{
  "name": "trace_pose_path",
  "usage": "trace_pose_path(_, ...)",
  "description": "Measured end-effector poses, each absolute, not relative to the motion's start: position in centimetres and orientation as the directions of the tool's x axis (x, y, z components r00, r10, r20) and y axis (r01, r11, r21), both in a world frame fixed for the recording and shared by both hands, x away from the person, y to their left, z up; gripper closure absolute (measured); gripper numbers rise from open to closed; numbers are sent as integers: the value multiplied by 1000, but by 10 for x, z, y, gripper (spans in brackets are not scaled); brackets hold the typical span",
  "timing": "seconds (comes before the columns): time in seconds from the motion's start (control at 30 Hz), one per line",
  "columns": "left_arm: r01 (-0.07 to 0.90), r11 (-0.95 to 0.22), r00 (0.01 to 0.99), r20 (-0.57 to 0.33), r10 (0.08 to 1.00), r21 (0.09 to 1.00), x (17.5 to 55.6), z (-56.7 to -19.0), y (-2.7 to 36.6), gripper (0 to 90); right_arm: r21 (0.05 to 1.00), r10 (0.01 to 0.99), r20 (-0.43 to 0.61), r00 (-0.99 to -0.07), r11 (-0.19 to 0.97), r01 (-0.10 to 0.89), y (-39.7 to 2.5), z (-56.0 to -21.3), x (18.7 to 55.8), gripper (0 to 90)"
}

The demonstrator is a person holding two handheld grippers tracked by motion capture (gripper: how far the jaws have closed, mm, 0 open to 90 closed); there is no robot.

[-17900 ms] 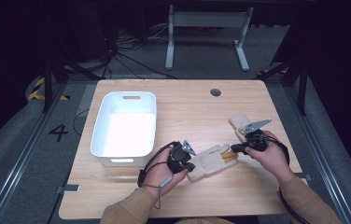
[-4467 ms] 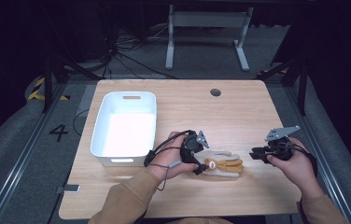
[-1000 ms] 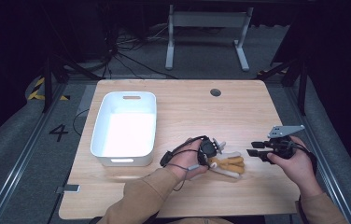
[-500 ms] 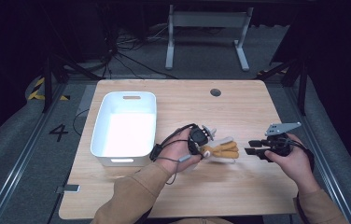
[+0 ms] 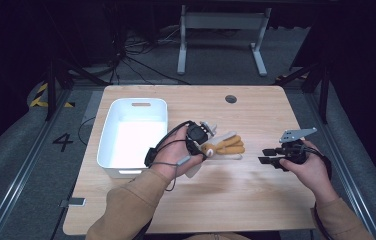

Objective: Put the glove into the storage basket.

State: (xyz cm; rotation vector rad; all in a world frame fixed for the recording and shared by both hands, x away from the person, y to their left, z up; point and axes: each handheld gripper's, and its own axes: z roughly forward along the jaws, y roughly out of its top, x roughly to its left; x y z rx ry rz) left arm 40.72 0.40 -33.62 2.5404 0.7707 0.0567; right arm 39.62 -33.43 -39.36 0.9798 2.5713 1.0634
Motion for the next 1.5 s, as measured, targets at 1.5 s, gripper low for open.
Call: trace_pose_path(1.5, 722, -487, 619, -143, 772, 491, 433, -285, 94, 728, 662, 659, 136, -740, 495, 562, -334, -399, 394, 622)
